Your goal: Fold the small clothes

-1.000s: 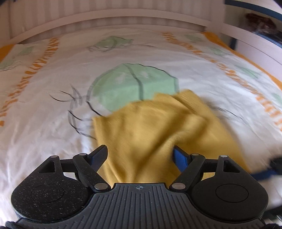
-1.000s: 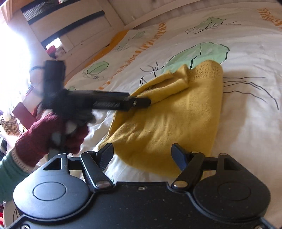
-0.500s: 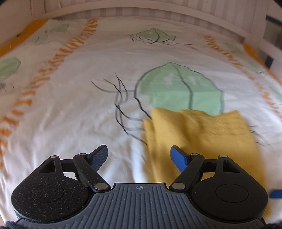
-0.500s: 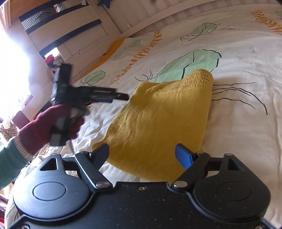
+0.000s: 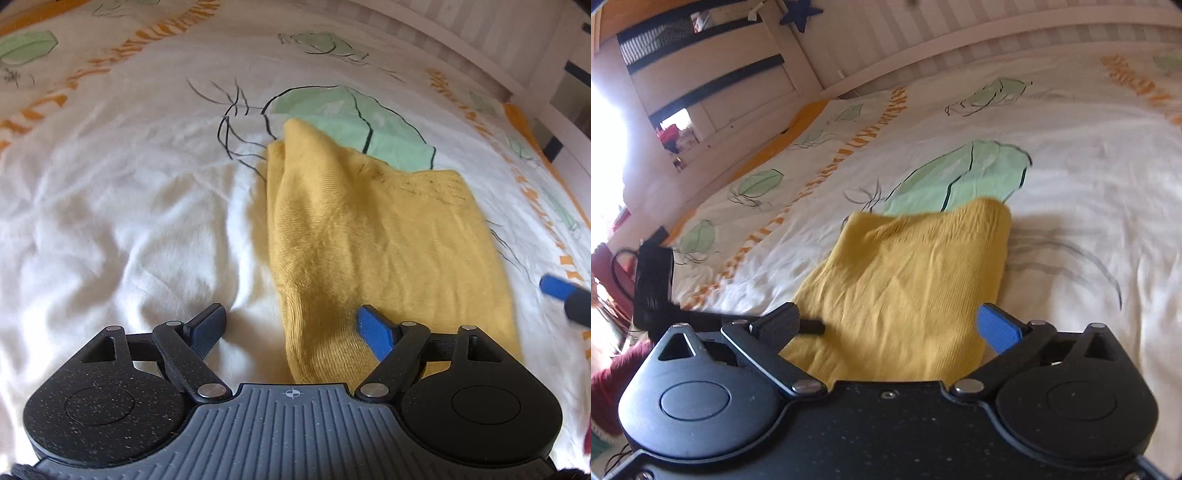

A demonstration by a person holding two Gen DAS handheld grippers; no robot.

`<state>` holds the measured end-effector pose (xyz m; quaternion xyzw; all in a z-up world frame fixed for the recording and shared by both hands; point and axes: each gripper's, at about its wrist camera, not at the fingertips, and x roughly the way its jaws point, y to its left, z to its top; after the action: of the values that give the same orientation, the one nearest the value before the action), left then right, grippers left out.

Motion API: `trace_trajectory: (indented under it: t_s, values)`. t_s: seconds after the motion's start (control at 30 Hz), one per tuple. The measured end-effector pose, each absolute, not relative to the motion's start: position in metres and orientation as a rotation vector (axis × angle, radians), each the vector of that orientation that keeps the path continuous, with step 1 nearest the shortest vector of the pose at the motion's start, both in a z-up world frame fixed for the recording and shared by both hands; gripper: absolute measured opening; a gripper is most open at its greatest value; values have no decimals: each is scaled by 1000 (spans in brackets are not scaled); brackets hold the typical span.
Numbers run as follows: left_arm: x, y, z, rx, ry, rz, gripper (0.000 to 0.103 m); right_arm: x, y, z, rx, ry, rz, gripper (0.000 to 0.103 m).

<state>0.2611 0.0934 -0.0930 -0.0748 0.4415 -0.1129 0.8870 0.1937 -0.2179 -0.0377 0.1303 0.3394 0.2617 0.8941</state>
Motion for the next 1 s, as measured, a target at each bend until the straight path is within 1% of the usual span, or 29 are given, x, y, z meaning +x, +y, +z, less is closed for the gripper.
trace_trajectory:
  t_s: [0.17,0.3,0.43,0.73,0.9,1.0]
  values:
    - [263,96,-94,-162,889,-268,79,230,-194,-30,127,721,504,103]
    - [265,97,-94,-185,892,-276,84,261,-163,-24,32,731,546,103]
    - [264,94,-93,-175,897,-273,84,286,-129,-21,-62,722,586,103]
    - [266,93,-91,-196,918,-280,85,348,-77,-63,-254,850,541,103]
    - [264,98,-91,-210,920,-284,85,374,-68,-78,-281,888,486,103]
    - [264,100,-90,-216,920,-287,85,373,-75,-69,-222,834,478,103]
